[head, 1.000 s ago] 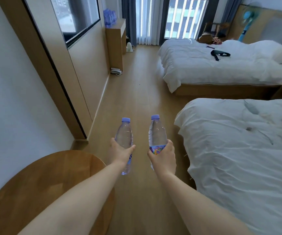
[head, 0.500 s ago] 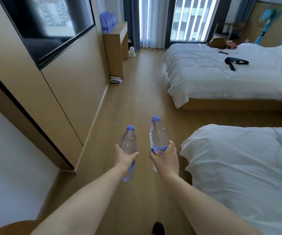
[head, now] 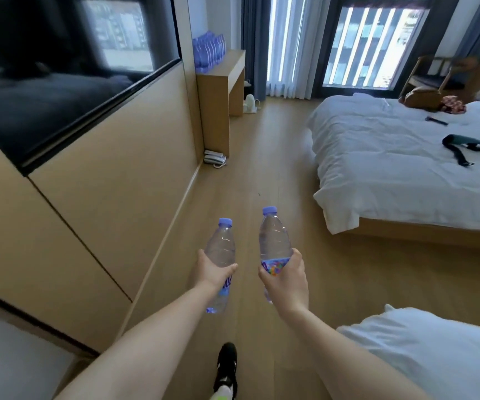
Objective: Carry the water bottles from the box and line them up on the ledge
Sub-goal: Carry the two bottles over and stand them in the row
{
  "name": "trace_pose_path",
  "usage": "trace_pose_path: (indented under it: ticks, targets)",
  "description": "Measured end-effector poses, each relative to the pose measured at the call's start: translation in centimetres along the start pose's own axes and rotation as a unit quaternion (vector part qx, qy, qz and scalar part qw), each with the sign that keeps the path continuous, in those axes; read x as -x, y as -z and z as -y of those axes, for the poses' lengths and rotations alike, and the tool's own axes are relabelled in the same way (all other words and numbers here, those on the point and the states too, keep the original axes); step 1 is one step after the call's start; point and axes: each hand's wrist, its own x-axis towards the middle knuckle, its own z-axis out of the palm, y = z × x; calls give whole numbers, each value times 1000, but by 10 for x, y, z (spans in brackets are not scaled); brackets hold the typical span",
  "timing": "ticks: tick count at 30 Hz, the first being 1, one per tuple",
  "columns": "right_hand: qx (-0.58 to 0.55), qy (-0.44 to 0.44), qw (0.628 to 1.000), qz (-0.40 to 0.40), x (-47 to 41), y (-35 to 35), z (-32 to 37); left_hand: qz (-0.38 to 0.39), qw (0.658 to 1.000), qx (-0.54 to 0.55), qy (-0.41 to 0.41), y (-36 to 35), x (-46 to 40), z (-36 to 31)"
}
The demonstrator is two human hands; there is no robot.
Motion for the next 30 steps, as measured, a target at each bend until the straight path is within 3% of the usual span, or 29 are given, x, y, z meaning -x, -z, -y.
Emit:
trace_pose_path:
  ticks: [10,18,30]
  targets:
    - [13,-38,999,-25,-237,-50,69,-9,1000,-23,13,-19,-241,-122]
    - [9,-23,999,-28,-444,-73,89,-20,997,-65,-21,-92,-389,-221]
    - [-10,18,1000,-4,-747,-70,161,-64,997,20,-30,-175,-609,-418]
